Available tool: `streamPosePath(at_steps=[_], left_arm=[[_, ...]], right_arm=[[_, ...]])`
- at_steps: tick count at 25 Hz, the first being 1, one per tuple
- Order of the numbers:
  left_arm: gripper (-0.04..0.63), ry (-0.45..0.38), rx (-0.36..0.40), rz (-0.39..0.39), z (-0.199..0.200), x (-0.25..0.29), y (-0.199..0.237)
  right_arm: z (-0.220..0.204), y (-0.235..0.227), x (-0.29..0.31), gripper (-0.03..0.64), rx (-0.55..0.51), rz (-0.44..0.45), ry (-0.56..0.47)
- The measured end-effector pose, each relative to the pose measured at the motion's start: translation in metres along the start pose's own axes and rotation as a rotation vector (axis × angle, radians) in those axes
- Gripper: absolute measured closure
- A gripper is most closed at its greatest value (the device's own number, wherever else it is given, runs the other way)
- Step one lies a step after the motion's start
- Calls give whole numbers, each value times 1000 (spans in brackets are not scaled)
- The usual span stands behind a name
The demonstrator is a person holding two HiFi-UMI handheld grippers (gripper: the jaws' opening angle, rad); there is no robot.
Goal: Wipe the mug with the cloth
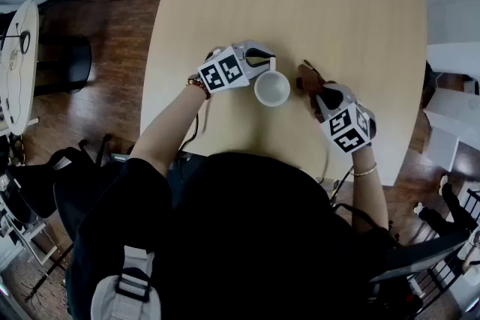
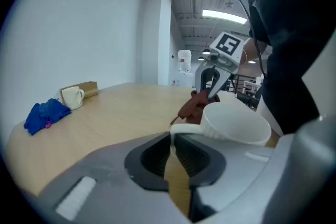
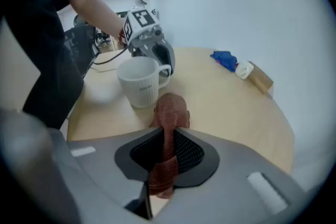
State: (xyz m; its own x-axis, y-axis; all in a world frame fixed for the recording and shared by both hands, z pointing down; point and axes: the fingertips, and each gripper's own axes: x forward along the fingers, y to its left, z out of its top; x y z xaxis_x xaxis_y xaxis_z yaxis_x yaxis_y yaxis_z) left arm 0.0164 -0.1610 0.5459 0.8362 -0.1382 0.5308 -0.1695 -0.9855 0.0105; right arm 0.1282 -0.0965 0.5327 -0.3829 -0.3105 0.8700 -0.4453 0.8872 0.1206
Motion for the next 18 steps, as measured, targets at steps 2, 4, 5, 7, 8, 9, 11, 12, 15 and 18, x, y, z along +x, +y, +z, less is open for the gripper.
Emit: streamPosePath(at_steps=[2, 4, 5, 7, 8, 9, 11, 12, 15, 18], left_arm=[[561, 0, 1, 5, 1, 0, 1], [561, 0, 0, 10, 1, 1, 2], [561, 0, -2, 13, 1, 2, 2], [562, 1, -4, 13, 1, 3, 3], [563, 2, -6, 12, 1, 4, 3], [563, 4, -7, 10, 0, 4, 3], [563, 6, -9, 8, 0, 5, 2], [563, 6, -9, 8, 1, 6, 2], [563, 5, -11, 9, 1, 5, 2], [563, 3, -12, 11, 2, 3, 2]], right_arm=[[23, -7, -11, 560, -33, -1, -58], [43, -11, -18, 560, -82, 8, -95], [52, -11, -19, 560, -114, 19, -102], [66, -9, -15, 560, -175, 48, -104], [72, -8, -11, 560, -195, 61, -104], [76, -8, -8, 560, -209, 71, -103], [82, -10, -1, 560, -230, 87, -98], [84, -10, 2, 561, -245, 97, -93], [92, -6, 14, 561, -310, 136, -71], [98, 0, 24, 563, -349, 179, -54]])
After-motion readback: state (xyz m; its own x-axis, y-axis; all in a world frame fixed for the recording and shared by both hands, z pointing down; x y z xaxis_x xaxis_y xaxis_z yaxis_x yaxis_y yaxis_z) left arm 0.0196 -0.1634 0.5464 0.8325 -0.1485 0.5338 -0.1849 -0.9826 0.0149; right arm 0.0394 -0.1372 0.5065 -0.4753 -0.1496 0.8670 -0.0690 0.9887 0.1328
